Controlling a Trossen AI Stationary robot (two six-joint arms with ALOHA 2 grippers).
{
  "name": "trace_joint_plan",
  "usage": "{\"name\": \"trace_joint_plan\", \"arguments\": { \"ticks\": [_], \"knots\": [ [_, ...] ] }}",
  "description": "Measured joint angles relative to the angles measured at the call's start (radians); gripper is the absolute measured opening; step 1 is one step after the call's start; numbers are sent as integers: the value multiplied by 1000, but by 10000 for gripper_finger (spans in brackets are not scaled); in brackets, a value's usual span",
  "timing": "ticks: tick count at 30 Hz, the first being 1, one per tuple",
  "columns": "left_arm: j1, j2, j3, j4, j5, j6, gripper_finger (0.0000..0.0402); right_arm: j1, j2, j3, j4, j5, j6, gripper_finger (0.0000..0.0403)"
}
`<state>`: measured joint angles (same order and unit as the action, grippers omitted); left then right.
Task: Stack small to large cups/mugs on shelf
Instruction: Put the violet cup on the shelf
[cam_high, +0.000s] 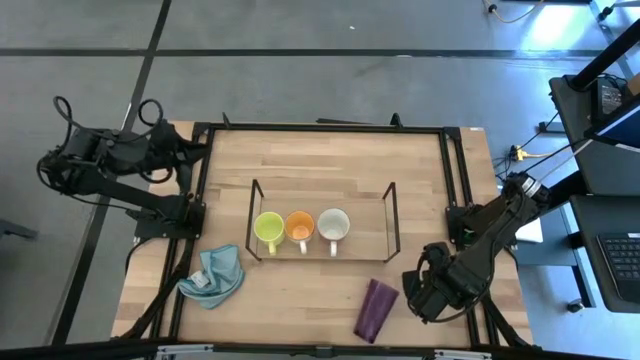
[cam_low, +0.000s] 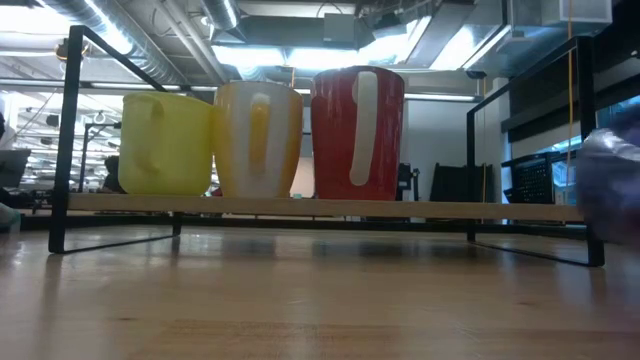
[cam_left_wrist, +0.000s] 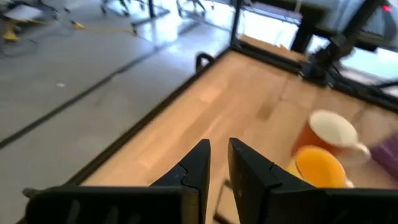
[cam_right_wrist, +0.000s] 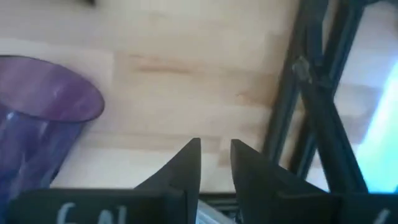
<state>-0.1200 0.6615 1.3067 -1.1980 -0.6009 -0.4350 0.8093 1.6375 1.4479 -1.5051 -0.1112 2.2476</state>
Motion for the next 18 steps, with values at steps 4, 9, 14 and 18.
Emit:
{"name": "trace_joint_plan", "arguments": {
  "ticks": [4,9,14,18],
  "knots": [
    [0,0,-38,80,-43,38,51,-3,-20,1,121,123,-13,89],
    [0,18,-106,76,68,21,51,-30,-16,-22,258,277,-37,89],
    [0,12,-184,73,153,-47,51,-73,-13,-120,492,291,-108,89],
    [0,12,-192,81,247,-116,51,-106,-13,-167,618,336,-173,89]
  ]
}}
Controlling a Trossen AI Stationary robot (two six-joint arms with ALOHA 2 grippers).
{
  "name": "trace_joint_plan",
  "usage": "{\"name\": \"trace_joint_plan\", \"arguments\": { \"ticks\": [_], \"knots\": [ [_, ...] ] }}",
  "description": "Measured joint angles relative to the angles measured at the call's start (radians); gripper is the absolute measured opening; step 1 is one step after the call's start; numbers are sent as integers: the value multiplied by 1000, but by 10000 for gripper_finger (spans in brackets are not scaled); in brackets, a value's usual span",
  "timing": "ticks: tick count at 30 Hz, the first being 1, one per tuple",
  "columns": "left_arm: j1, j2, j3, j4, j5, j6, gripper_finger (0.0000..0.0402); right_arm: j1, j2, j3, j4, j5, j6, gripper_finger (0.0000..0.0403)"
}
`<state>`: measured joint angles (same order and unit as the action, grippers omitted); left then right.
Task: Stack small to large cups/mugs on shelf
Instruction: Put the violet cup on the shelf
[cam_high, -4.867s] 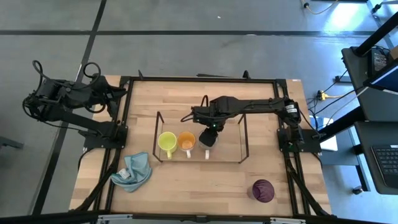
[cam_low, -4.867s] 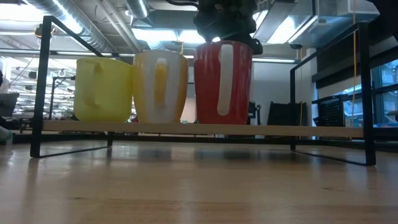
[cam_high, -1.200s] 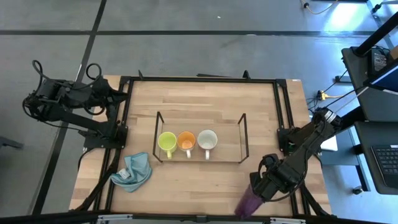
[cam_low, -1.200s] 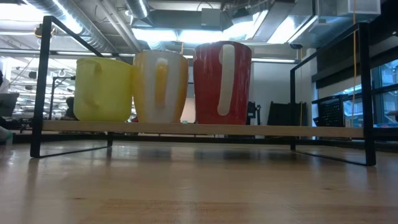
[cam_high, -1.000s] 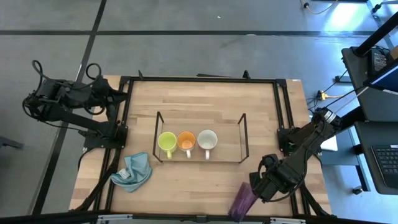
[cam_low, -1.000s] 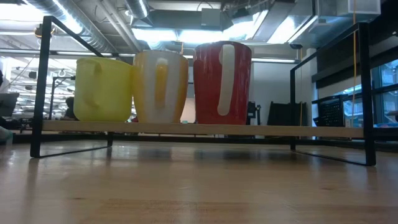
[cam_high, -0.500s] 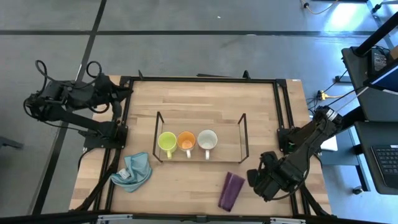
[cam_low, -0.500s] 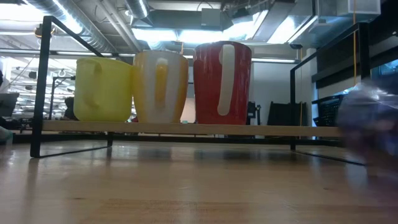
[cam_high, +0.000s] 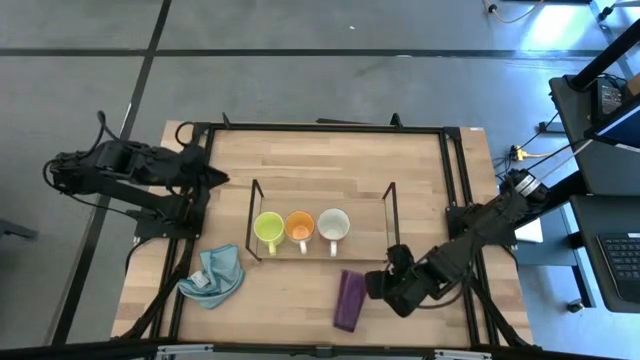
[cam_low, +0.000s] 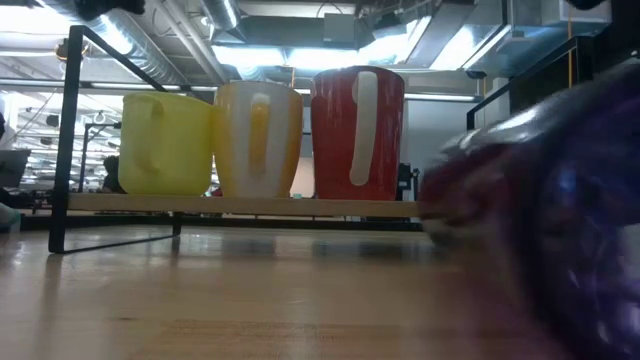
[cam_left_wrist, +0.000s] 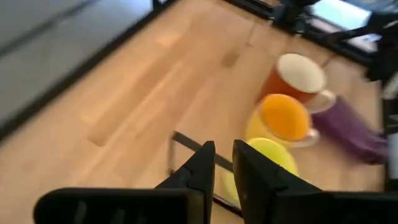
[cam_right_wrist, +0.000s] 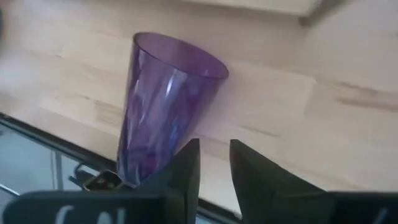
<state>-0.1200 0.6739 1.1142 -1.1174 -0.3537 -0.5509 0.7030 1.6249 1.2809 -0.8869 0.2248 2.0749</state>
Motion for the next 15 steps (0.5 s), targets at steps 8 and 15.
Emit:
{"name": "trace_joint_plan", "arguments": {
  "ticks": [8,15],
  "knots": [
    [-7,0,0,-3,159,-269,51,-65,0,1,-3,3,-145,89],
    [-112,33,0,91,180,-443,46,-85,0,1,6,9,-273,89]
  ]
}}
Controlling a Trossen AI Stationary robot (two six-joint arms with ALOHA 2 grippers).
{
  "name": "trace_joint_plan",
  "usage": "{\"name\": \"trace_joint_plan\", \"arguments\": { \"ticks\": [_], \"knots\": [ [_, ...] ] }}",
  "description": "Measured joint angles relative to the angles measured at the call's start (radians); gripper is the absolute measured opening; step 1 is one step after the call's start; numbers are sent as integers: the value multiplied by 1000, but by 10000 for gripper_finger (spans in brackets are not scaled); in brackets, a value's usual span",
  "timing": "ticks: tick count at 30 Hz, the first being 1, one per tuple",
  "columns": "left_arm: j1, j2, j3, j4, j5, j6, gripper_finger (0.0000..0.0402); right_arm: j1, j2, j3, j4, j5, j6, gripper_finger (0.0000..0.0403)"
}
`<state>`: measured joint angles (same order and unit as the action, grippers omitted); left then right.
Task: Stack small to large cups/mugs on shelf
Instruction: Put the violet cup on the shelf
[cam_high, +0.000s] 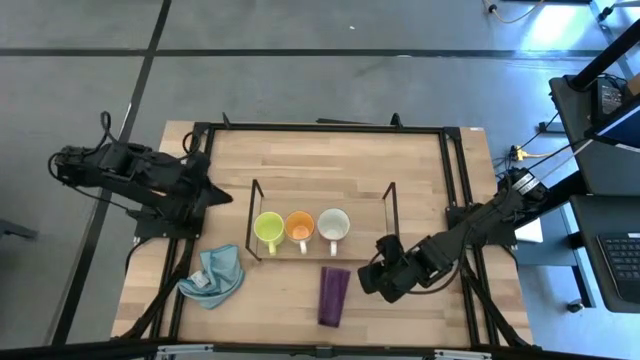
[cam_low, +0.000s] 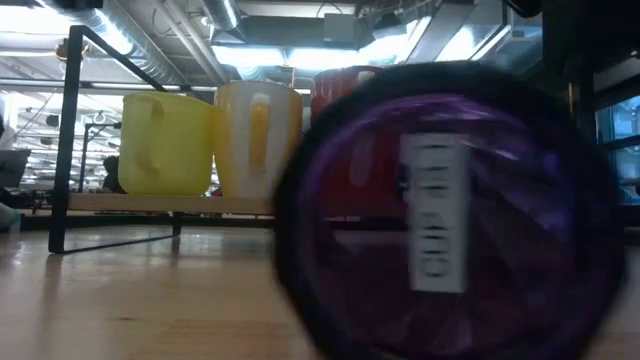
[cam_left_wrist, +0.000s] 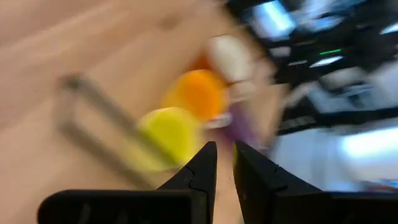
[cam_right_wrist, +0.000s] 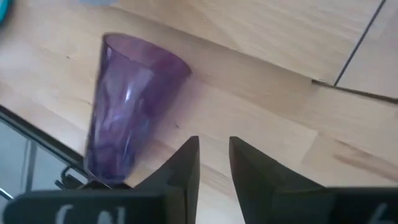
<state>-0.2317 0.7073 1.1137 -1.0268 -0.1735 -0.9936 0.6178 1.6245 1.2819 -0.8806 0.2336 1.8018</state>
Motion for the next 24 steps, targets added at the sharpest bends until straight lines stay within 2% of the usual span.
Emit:
{"name": "trace_joint_plan", "arguments": {
  "ticks": [4,7,12,18,24],
  "knots": [
    [-94,19,0,291,-9,-18,45,14,0,0,-1,1,-32,89],
    [-172,57,1,395,-60,-42,45,26,0,0,-8,1,-51,89],
    [-362,189,1,373,-127,-226,45,34,0,0,-38,1,-56,89],
    [-584,410,0,362,-217,-473,45,34,-8,0,-12,2,-124,89],
    [-736,592,0,311,-424,-764,45,33,-19,0,45,2,-185,89]
  ]
}}
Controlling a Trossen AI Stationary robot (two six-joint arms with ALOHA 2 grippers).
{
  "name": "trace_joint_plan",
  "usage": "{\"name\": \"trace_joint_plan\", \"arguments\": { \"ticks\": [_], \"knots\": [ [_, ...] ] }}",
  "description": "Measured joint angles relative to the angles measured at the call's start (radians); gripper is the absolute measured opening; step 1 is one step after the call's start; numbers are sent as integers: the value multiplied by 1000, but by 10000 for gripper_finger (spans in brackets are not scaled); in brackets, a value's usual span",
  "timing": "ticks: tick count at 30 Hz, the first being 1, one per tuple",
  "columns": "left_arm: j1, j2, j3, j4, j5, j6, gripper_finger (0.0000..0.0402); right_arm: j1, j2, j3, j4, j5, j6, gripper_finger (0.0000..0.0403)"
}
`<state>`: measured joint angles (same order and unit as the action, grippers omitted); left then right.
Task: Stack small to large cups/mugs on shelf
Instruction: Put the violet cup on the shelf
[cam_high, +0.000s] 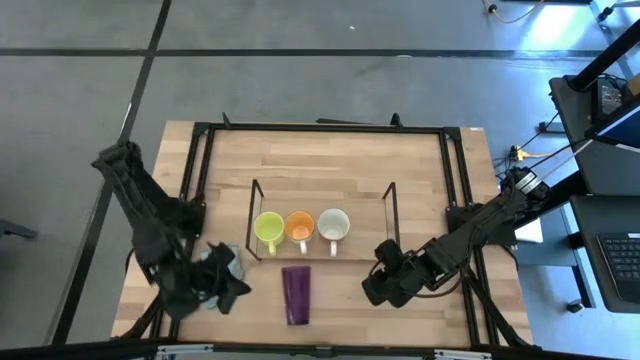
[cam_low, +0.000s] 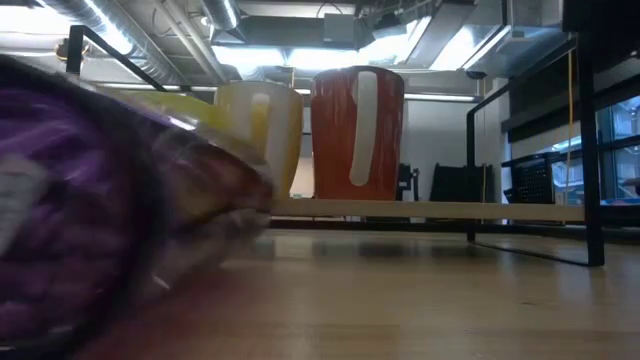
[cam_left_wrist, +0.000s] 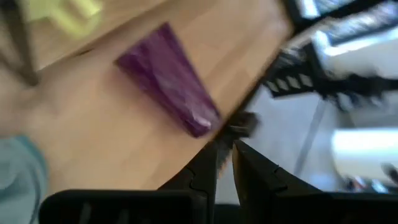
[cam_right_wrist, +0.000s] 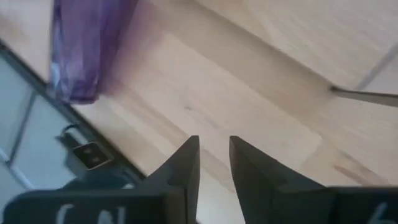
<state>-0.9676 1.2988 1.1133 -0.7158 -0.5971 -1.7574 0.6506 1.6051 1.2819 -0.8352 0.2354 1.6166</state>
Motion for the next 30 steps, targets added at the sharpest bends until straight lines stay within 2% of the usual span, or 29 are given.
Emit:
{"name": "trace_joint_plan", "arguments": {
  "ticks": [3,5,9,12,15,21,25,30],
  "knots": [
    [-21,94,-15,-24,-10,-138,45,0,0,0,56,-1,-2,89],
    [-25,145,-69,42,4,-210,45,0,0,0,130,0,-2,89],
    [-19,223,-223,380,-8,-257,45,0,0,0,256,32,-2,89],
    [-9,267,-298,545,-37,-257,45,0,0,0,291,58,9,89],
    [7,290,-320,561,-27,-244,45,0,0,0,297,68,24,89],
    [23,337,-339,559,65,-217,45,0,0,0,293,69,28,89],
    [11,340,-337,551,27,-234,45,0,0,0,293,68,30,89],
    [39,340,-331,458,-69,-308,45,0,0,0,292,68,31,89]
  ]
}}
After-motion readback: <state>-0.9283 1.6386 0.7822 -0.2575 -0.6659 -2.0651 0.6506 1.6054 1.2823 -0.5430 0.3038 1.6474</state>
